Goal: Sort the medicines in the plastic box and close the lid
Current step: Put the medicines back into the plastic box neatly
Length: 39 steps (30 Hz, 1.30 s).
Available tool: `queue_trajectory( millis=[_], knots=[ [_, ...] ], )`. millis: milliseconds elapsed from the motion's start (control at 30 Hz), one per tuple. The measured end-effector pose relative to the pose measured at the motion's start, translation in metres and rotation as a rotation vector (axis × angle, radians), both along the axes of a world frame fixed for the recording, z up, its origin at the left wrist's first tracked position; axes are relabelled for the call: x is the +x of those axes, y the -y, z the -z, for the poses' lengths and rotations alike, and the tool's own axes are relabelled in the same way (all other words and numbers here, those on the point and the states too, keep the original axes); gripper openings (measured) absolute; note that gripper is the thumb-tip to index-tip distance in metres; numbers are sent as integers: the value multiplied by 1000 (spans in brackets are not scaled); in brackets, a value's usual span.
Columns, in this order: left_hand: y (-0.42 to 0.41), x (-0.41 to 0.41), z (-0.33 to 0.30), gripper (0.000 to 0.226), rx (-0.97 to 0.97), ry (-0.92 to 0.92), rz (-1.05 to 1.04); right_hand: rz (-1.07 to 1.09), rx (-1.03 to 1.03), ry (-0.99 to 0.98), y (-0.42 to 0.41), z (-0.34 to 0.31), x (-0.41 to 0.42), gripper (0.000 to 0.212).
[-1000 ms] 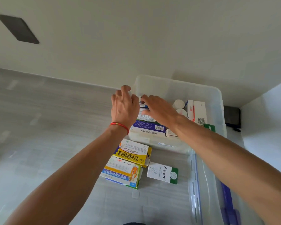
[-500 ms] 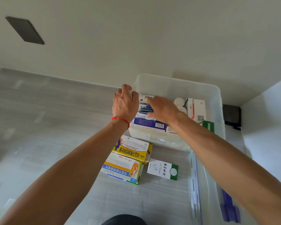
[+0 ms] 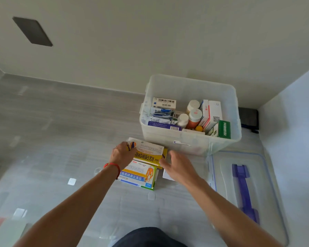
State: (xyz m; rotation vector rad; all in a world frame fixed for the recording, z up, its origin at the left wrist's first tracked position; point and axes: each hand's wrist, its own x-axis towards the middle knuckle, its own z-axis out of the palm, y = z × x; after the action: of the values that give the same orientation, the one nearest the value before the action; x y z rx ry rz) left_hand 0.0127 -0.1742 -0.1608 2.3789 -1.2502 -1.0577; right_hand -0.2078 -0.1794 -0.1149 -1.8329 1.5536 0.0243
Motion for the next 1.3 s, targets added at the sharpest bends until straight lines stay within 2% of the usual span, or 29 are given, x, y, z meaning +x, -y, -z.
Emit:
queue_trajectory(
  millis=[100,233,333,467,567,667,733,800,867,933,1033,1100,1300],
  knots=[
    [-1,-1,2,25,16,-5,-6,24,10,10,-3,19,19,38],
    [-2,-4,-10,27,-44,-11,-32,187,-3,113,-9,22,28,38],
    [-7,-9,-31,30,-132,-38,-24,280,24,218,-14,11,24,38],
    [-33,-12,-77,20,-175,-156,-50,313,28,310,-30,-26,-3,34],
    [-58,-13,-118,38,-166,-348,-52,279,73,473,-45,-65,-37,34],
    [-66,-17,-161,56,-241,-491,-55,246,75,618,-50,-109,-66,32],
    [-54,-23,-184,63,-325,-562,-26,250,46,687,-40,-137,-78,30],
    [-28,-32,-197,65,-411,-578,30,297,-18,707,-19,-156,-83,38],
    [7,-41,-201,58,-457,-501,117,358,-86,678,14,-162,-84,49],
    [46,-49,-194,45,-444,-422,199,379,-88,613,51,-157,-81,49],
    [96,-53,-176,33,-290,-317,263,425,63,591,95,-138,-71,43],
    [119,-51,-166,27,-171,-172,343,445,205,604,113,-121,-65,43],
    [144,-67,-162,12,140,306,747,245,465,353,145,-77,-46,33]
  ],
)
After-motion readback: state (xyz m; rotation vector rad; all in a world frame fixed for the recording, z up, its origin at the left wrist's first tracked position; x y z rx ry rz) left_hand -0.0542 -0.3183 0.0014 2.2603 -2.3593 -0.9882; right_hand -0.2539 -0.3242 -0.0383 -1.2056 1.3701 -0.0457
